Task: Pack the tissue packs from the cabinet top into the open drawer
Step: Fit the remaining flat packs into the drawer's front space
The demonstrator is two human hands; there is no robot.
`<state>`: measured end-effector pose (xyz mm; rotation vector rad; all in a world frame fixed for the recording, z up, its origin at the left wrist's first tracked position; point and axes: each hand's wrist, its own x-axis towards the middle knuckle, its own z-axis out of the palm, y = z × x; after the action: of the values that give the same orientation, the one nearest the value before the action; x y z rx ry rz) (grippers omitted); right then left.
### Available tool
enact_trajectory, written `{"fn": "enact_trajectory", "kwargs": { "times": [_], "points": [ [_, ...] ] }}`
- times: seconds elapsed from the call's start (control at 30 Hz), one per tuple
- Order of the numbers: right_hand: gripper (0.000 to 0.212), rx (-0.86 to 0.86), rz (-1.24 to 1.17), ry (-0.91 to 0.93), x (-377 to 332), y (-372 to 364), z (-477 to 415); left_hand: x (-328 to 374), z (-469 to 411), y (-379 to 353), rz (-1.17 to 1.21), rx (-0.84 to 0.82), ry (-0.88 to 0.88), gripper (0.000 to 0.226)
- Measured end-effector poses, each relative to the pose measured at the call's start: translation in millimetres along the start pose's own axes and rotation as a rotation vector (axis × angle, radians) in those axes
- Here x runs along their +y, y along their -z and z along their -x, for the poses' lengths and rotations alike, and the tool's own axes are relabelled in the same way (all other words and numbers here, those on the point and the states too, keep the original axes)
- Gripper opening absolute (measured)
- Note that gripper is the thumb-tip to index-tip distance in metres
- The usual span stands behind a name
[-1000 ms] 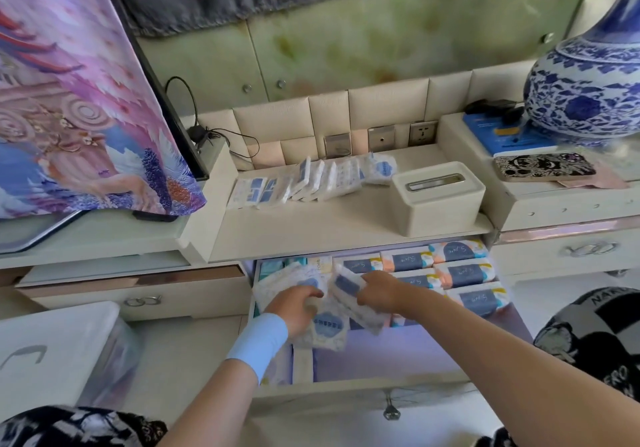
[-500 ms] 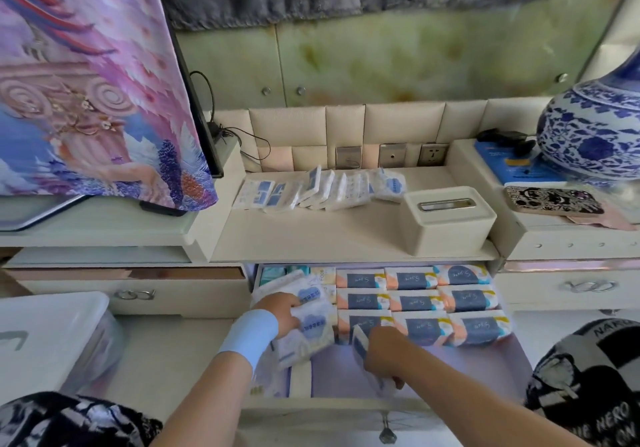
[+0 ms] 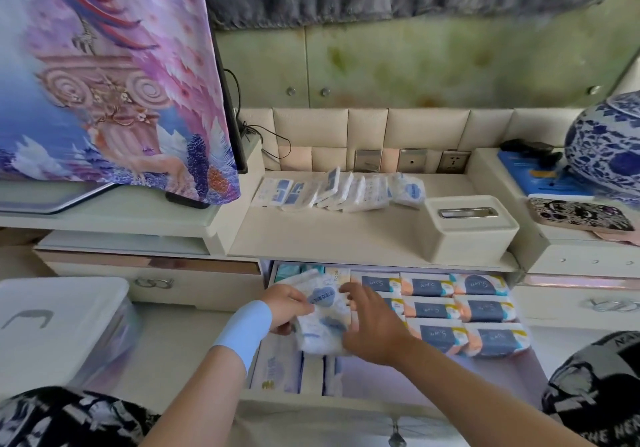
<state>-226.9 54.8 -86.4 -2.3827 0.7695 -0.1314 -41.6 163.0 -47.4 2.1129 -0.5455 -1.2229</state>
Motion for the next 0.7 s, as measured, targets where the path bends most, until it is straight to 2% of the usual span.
{"fn": "enact_trajectory", "kwargs": {
  "times": [0.07, 0.1, 0.17, 0.23, 0.3, 0.37, 0.43, 0.5, 0.57, 0.63, 0.7],
  "points": [
    [0.09, -0.122, 0.095, 0.197, -4, 11, 8, 6, 2, -16, 0.104, -0.067, -0.007, 0.004],
    [0.097, -0.193, 0.104, 0.217, -5, 14, 12, 7, 1, -23, 0.142, -0.105, -0.004, 0.005],
    [0.114, -0.36, 0.046, 0.148, 0, 14, 17, 8, -3, -37, 0.24, -0.13, 0.024, 0.006],
    [0.125, -0.433, 0.062, 0.079, 6, 13, 21, 4, -9, -46, 0.364, -0.142, 0.068, 0.007],
    [0.117, -0.366, 0.098, 0.056, 12, 13, 23, 5, -12, -54, 0.47, -0.197, 0.092, 0.012],
    [0.087, -0.27, 0.1, 0.022, 18, 14, 23, 10, -13, -60, 0.465, -0.2, 0.105, 0.017],
    [0.056, -0.246, 0.029, -0.062, 27, 14, 23, 16, -16, -60, 0.158, -0.07, -0.013, 0.018],
    [0.032, -0.281, 0.018, -0.134, 37, 14, 24, 15, -24, -55, -0.267, 0.197, -0.208, 0.023],
    [0.031, -0.338, 0.078, -0.193, 42, 12, 25, 6, -33, -44, -0.552, 0.43, -0.36, 0.027],
    [0.038, -0.403, 0.075, -0.259, 42, 10, 26, -8, -44, -35, -0.762, 0.474, -0.37, 0.039],
    [0.037, -0.449, 0.05, -0.313, 41, 3, 26, -21, -50, -30, -0.857, 0.381, -0.261, 0.055]
  ]
}}
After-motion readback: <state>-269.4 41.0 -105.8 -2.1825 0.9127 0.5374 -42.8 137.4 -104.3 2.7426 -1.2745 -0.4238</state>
